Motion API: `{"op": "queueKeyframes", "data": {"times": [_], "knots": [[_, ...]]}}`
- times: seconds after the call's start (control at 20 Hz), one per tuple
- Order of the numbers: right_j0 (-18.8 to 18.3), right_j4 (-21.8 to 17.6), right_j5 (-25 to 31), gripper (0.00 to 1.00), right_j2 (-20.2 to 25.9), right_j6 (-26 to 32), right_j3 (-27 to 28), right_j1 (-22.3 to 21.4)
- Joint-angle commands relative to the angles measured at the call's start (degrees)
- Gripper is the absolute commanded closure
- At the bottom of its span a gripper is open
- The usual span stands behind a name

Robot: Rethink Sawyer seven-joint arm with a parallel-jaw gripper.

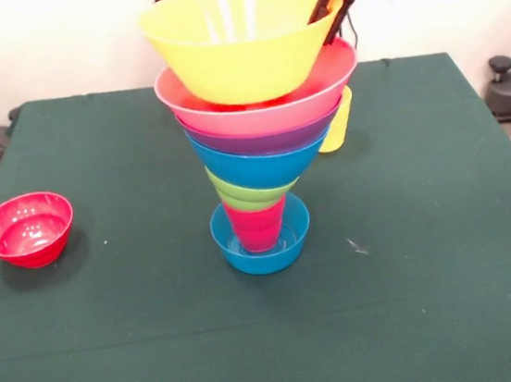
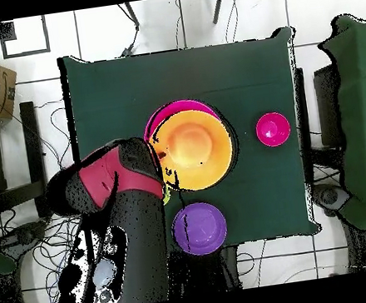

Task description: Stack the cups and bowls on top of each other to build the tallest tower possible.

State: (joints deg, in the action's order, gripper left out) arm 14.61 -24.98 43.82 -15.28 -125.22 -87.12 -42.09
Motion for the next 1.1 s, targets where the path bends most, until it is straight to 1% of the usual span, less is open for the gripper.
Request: {"op": "queueKeyframes", "data": {"times": [0.05, 0.3, 0.5, 0.7, 0.8, 1.0, 1.05, 1.1], "knots": [[-1.3, 4.0, -1.5, 1.0, 5.9, -4.8, 0.8, 0.1], [-3.0, 7.5, -0.7, 1.0, 8.8, -1.9, 1.1, -0.3], [-2.2, 6.7, 0.0, 1.0, 7.5, -1.8, 1.4, 0.1], [-2.5, 6.5, -1.4, 1.0, 7.1, -1.5, 0.1, -0.2], [-2.0, 6.0, -1.0, 1.0, 6.4, -1.9, 0.5, 0.0], [-2.2, 5.9, -2.5, 1.0, 6.4, -2.2, 0.0, -0.3], [-2.3, 5.9, -3.0, 0.0, 6.5, -2.2, -0.1, -0.3], [-2.3, 5.9, -3.0, 0.0, 6.4, -2.3, -0.1, -0.3]]}}
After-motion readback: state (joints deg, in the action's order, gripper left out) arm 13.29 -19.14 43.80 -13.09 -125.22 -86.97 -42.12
